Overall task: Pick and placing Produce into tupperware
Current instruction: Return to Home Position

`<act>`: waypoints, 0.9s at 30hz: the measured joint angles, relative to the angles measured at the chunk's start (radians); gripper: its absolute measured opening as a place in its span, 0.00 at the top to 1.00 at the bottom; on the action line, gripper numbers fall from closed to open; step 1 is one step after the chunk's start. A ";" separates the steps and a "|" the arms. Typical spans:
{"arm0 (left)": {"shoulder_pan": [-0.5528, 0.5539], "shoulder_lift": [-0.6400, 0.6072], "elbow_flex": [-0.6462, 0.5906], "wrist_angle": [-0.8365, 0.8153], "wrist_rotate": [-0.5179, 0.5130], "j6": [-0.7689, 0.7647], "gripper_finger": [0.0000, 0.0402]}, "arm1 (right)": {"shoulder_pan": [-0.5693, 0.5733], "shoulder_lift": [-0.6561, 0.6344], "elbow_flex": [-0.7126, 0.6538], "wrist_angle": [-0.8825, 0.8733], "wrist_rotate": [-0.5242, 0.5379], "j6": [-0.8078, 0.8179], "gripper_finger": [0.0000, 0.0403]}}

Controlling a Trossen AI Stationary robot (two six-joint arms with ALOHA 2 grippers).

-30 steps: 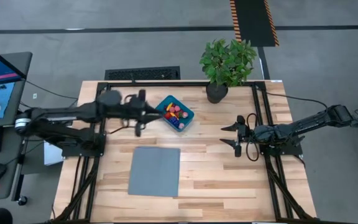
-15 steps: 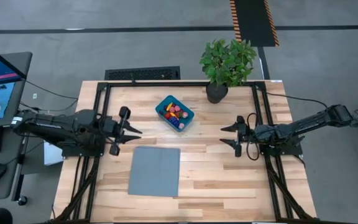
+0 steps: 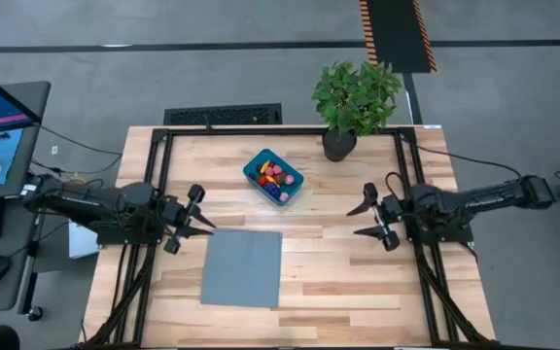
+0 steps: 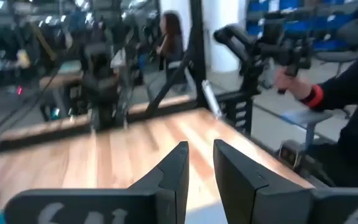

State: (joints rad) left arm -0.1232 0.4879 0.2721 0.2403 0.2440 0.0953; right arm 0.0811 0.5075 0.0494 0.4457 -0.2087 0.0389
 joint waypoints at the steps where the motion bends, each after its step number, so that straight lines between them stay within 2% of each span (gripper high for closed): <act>1: 0.000 -0.021 -0.018 -0.013 -0.015 -0.013 0.84 | -0.015 -0.021 0.001 -0.002 -0.014 -0.003 0.32; 4: 0.000 -0.077 -0.072 -0.001 -0.018 -0.048 0.84 | -0.068 -0.091 0.002 -0.061 -0.066 -0.011 0.32; 8: 0.000 -0.166 -0.129 -0.004 0.018 -0.065 0.84 | -0.131 -0.198 -0.021 -0.120 -0.202 0.020 0.32; 17: 0.000 -0.335 -0.211 -0.071 -0.058 -0.087 0.84 | -0.259 -0.508 -0.039 -0.384 -0.212 0.004 0.32; 22: 0.001 -0.405 -0.261 -0.076 -0.185 -0.088 0.84 | -0.321 -0.506 -0.035 -0.401 -0.194 -0.007 0.32; 27: 0.001 -0.445 -0.261 -0.147 -0.225 -0.078 0.84 | -0.347 -0.506 -0.035 -0.404 -0.184 -0.018 0.32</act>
State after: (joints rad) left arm -0.1226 0.0426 0.0109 0.0935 0.0189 0.0176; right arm -0.2657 0.0017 0.0147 0.0422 -0.3922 0.0208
